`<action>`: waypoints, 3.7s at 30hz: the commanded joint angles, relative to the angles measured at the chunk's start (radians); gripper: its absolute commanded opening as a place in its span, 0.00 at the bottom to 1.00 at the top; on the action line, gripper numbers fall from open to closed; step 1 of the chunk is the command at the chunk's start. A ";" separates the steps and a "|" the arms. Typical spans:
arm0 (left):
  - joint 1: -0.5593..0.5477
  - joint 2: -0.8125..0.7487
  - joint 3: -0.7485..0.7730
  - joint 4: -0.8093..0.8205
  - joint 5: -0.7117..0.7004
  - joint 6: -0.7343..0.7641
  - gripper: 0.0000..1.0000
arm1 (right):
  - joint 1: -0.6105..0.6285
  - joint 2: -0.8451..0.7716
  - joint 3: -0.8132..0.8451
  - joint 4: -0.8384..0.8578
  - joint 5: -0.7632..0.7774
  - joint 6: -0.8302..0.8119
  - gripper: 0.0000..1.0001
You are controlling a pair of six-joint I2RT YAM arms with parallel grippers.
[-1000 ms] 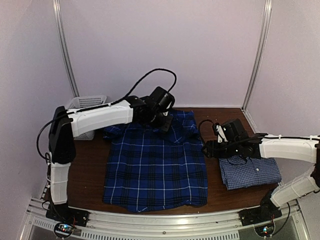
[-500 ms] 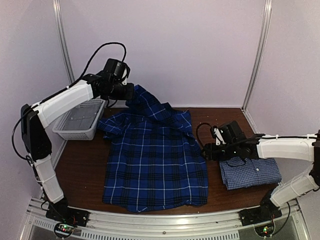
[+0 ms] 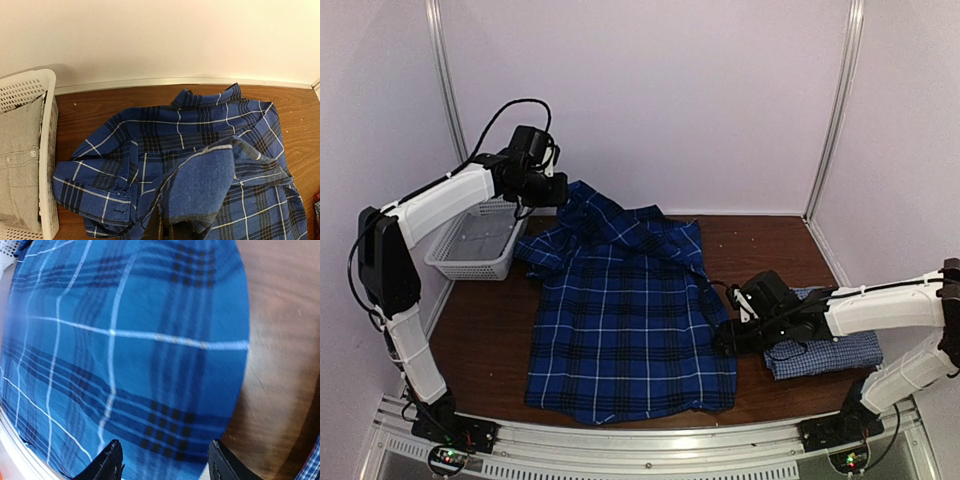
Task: Fold and stack the long sleeve shirts
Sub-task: Pick up the flattened shirt from the center of the board, then fold the flattened shirt at the center of the board, then smooth out the 1/3-folded shirt at the center of the board.
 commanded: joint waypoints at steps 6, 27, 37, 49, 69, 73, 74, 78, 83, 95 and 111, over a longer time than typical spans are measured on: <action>0.030 -0.004 0.001 0.049 0.039 -0.016 0.01 | 0.057 -0.082 -0.121 0.009 0.016 0.117 0.60; 0.032 0.016 0.056 0.105 0.170 -0.021 0.00 | 0.069 -0.213 -0.164 -0.009 -0.004 0.212 0.00; 0.032 0.024 0.120 0.147 0.209 -0.017 0.00 | 0.023 -0.316 -0.099 -0.297 0.106 0.135 0.00; 0.044 0.042 0.162 0.152 0.205 0.013 0.00 | 0.192 -0.152 0.013 -0.168 -0.001 0.176 0.00; 0.148 0.037 0.177 0.161 0.236 0.068 0.00 | 0.301 0.184 0.347 -0.079 -0.100 0.118 0.00; 0.155 0.027 0.168 0.159 0.225 0.076 0.00 | 0.311 0.253 0.364 -0.015 -0.146 0.124 0.00; 0.155 0.022 0.162 0.158 0.217 0.078 0.00 | 0.313 0.269 0.370 -0.003 -0.155 0.123 0.00; 0.156 -0.004 0.127 0.159 0.192 0.087 0.00 | 0.320 0.318 0.381 0.033 -0.168 0.125 0.00; 0.156 -0.039 0.052 0.189 0.199 0.094 0.00 | 0.320 0.339 0.353 0.076 -0.188 0.132 0.05; 0.156 -0.218 -0.244 0.287 0.288 0.054 0.00 | 0.189 0.155 0.344 -0.068 -0.037 0.049 0.58; 0.156 -0.422 -0.472 0.341 0.138 0.030 0.00 | -0.058 0.219 0.392 0.032 -0.033 -0.026 0.55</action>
